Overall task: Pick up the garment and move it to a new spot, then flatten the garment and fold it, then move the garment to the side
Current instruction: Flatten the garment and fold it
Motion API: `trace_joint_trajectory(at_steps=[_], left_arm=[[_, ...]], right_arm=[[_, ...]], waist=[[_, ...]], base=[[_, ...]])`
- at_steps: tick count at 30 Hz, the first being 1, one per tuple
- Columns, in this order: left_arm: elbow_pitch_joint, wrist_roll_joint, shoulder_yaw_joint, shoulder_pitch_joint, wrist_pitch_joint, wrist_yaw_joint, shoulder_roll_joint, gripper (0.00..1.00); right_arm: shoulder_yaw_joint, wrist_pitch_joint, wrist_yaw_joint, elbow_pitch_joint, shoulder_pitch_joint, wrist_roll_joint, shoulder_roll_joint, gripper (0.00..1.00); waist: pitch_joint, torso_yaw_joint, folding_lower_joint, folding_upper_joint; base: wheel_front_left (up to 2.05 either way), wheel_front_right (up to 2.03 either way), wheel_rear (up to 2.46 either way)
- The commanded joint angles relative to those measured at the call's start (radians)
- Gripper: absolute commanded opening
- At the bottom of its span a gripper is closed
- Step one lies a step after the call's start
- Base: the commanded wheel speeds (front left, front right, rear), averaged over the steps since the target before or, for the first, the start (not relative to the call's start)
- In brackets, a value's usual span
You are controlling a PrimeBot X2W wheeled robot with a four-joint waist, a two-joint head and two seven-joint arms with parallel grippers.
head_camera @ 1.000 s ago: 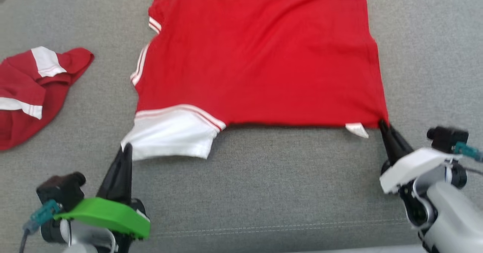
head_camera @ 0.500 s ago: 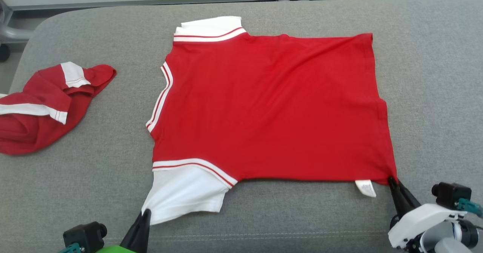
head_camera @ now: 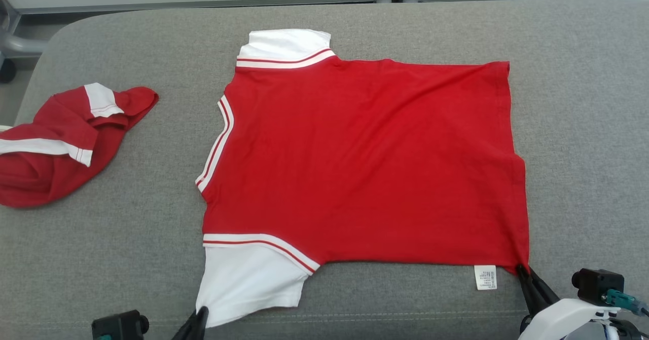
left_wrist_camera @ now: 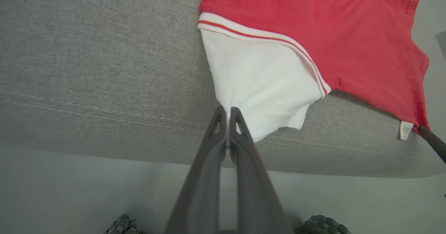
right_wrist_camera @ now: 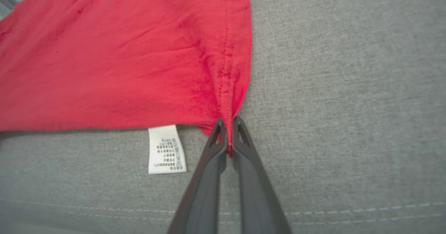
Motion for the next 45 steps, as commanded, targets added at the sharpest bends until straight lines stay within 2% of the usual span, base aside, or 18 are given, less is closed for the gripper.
trace_joint_trajectory(at_steps=[1,11,17,25,37,38,39,40,41,42,43,45], left_arm=[[-0.008,0.01,0.007,-0.019,-0.004,0.003,0.011,0.0],[-0.038,0.043,0.057,-0.202,0.001,-0.045,0.053,0.0],[-0.002,0.051,0.064,-0.336,0.021,-0.077,0.052,0.0],[0.157,0.036,0.049,-0.51,0.024,-0.149,-0.004,0.0],[0.346,0.057,0.047,-0.654,-0.073,-0.23,-0.074,0.0],[0.359,0.059,0.049,-0.662,-0.084,-0.233,-0.079,0.0],[0.368,0.06,0.056,-0.672,-0.105,-0.237,-0.087,0.0],[0.383,0.059,0.057,-0.678,-0.116,-0.238,-0.093,0.17],[0.383,0.059,0.057,-0.678,-0.116,-0.238,-0.093,0.17],[0.397,0.059,0.057,-0.678,-0.122,-0.242,-0.096,0.46],[0.408,0.062,0.061,-0.68,-0.138,-0.238,-0.101,1.0],[0.429,0.065,0.062,-0.681,-0.153,-0.238,-0.108,1.0]], right_arm=[[-0.007,0.003,-0.001,-0.009,0.011,-0.007,0.002,0.0],[-0.061,0.093,-0.001,-0.16,-0.044,0.002,0.01,0.0],[-0.06,0.153,-0.001,-0.199,-0.138,0.047,-0.002,0.0],[-0.008,0.207,-0.001,-0.111,-0.31,0.074,-0.047,0.0],[0.039,0.12,-0.001,0.023,-0.462,0.107,-0.05,0.0],[0.046,0.111,-0.001,0.035,-0.467,0.106,-0.048,0.38],[0.053,0.093,-0.001,0.037,-0.474,0.115,-0.04,1.0],[0.057,0.082,-0.001,0.045,-0.481,0.119,-0.039,1.0],[0.057,0.082,-0.001,0.045,-0.481,0.119,-0.039,1.0],[0.064,0.072,-0.001,0.054,-0.484,0.119,-0.041,1.0],[0.068,0.061,-0.001,0.061,-0.486,0.123,-0.039,1.0],[0.081,0.041,-0.001,0.073,-0.487,0.128,-0.038,1.0]], waist=[[0.001,-0.001,0.0001,0.0],[0.043,-0.019,0.0001,0.0],[0.088,-0.043,0.0001,0.0],[0.154,-0.061,0.0001,0.0],[0.21,-0.058,0.0001,0.0],[0.213,-0.059,0.0001,0.0],[0.215,-0.06,0.0001,0.0],[0.216,-0.061,0.0001,0.0],[0.216,-0.061,0.0001,0.0],[0.217,-0.062,0.0001,0.0],[0.218,-0.063,0.0001,0.0],[0.218,-0.066,0.0001,0.0]], base=[[0.0,0.0,0.0],[0.0,0.0,0.0],[0.0,0.0,0.0],[0.0,0.0,0.0],[0.0,0.0,0.0],[0.0,0.0,0.0],[0.0,0.0,0.0],[0.0,0.0,0.0],[0.0,0.0,0.0],[0.0,0.0,0.0],[0.0,0.0,0.0],[0.0,0.0,0.0]])
